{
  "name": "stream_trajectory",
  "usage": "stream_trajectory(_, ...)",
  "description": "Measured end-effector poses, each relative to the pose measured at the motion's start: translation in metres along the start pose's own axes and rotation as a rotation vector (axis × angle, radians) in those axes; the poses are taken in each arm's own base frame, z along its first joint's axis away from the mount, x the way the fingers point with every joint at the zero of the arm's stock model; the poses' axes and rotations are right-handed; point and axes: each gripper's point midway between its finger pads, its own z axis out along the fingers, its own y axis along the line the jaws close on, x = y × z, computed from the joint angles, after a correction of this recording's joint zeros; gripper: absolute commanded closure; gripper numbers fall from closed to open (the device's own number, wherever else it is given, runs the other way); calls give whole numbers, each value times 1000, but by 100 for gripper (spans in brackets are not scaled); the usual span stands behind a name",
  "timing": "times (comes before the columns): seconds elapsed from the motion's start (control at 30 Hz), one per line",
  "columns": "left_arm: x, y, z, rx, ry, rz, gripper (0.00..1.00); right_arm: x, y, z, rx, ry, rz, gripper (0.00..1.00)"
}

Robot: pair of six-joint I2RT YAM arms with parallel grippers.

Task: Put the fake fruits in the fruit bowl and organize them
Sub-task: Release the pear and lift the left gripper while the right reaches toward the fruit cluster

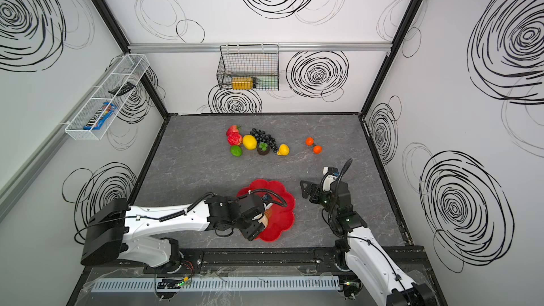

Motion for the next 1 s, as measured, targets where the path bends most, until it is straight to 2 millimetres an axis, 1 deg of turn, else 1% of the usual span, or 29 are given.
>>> stream_trajectory(0.17, -13, 2, -20, 21, -84, -18, 24, 3, -2, 1, 6, 12, 4, 8)
stream_trajectory(0.23, -20, 10, -31, 20, -145, -43, 23, 4, -2, 2, 9, 26, 7, 8)
stream_trajectory(0.3, -27, 22, -43, 9, -220, -83, 23, 2, 0, 3, 5, 37, 9, 8)
stream_trajectory(0.37, -36, 37, -59, -9, -325, -133, 21, -4, 6, 4, -5, 39, 7, 8)
stream_trajectory(0.43, -45, 54, -78, -23, -466, -194, 20, -13, 14, 5, -20, 36, 1, 8)
stream_trajectory(0.5, -49, 69, -94, -31, -602, -255, 19, -21, 21, 7, -31, 34, -5, 8)
stream_trajectory(0.57, -47, 86, -104, -42, -709, -318, 18, -28, 26, 11, -33, 41, -13, 8)
stream_trajectory(0.67, -36, 112, -105, -67, -833, -416, 18, -33, 34, 22, -32, 76, -29, 8)
stream_trajectory(0.77, -18, 131, -93, -84, -900, -485, 18, -36, 42, 36, -29, 119, -47, 9)
stream_trajectory(0.83, -5, 138, -83, -91, -920, -515, 17, -36, 49, 47, -27, 149, -61, 9)
stream_trajectory(0.9, 3, 143, -79, -89, -941, -540, 16, -37, 59, 58, -29, 174, -81, 10)
stream_trajectory(1.0, 5, 145, -84, -69, -1007, -560, 9, -37, 79, 77, -44, 207, -122, 13)
